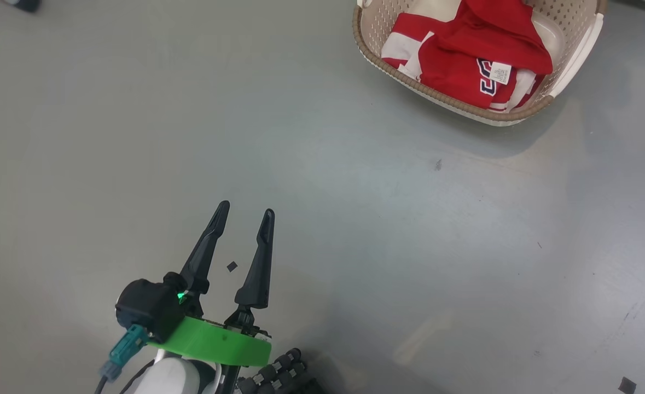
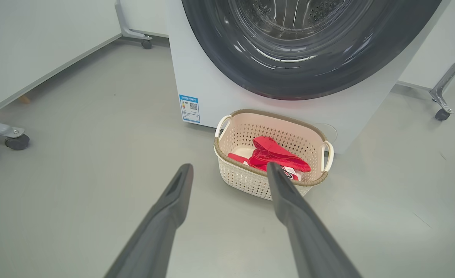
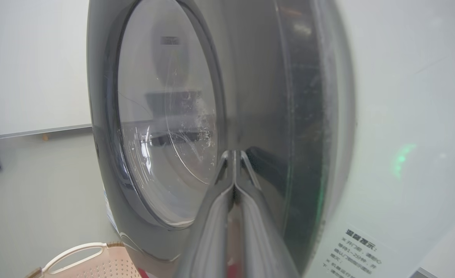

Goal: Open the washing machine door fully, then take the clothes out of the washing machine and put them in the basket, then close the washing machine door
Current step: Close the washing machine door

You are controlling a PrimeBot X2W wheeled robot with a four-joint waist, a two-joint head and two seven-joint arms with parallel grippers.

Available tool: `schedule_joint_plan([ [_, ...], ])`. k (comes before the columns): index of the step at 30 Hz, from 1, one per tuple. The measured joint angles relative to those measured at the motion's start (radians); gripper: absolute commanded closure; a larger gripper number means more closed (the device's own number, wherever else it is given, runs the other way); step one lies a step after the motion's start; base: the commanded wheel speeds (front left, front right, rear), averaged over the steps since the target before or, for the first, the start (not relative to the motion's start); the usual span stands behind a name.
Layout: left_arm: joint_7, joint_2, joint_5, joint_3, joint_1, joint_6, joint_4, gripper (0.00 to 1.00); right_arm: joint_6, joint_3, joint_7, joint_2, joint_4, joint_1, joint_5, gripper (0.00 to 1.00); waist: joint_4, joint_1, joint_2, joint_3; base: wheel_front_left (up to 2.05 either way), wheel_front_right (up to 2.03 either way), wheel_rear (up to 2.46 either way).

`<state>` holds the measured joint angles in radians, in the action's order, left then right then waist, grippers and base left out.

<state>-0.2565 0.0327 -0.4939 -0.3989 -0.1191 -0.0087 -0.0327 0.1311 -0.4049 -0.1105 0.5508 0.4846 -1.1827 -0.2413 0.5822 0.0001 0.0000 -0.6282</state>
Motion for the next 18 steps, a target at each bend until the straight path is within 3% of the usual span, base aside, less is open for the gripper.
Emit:
schedule_joint_plan([
  [18, 0.000, -0.001, -0.017, -0.034, -0.011, 0.014, -0.003, 0.00, -0.021, 0.014, 0.008, -0.008, 0.151, -0.127, 0.050, 1.00, 0.009, 0.0000, 0.0000, -0.025, 0.00, 0.00, 0.00],
])
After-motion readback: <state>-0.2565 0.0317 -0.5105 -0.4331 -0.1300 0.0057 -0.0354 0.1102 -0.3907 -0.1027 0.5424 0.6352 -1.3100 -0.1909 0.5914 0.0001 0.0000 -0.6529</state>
